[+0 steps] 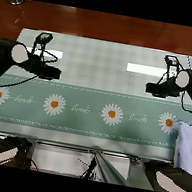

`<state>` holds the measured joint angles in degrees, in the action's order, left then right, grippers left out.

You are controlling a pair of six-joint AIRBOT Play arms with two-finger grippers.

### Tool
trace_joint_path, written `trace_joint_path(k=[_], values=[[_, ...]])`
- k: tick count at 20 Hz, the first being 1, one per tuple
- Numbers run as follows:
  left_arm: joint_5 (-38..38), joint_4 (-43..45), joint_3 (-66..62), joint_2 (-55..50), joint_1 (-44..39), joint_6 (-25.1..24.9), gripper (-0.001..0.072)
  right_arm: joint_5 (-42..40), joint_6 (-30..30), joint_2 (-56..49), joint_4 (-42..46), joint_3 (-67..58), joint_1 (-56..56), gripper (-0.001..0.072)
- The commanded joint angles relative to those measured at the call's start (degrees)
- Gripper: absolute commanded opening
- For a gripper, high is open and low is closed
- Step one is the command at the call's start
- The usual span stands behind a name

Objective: Fold the shirts.

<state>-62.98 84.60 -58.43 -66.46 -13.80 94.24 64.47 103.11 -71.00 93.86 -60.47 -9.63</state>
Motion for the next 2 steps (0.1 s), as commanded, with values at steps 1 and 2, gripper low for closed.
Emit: trace_joint_path(k=[1,2], values=[[-0.1,0.0,0.0,0.0,0.1,0.0,0.0021,0.0,0.0,0.0,0.1,0.0,-0.1,0.0031],[-0.1,0.0,0.0,0.0,0.1,0.0,0.0021,0.0,0.0,0.0,0.1,0.0,-0.1,0.0031]])
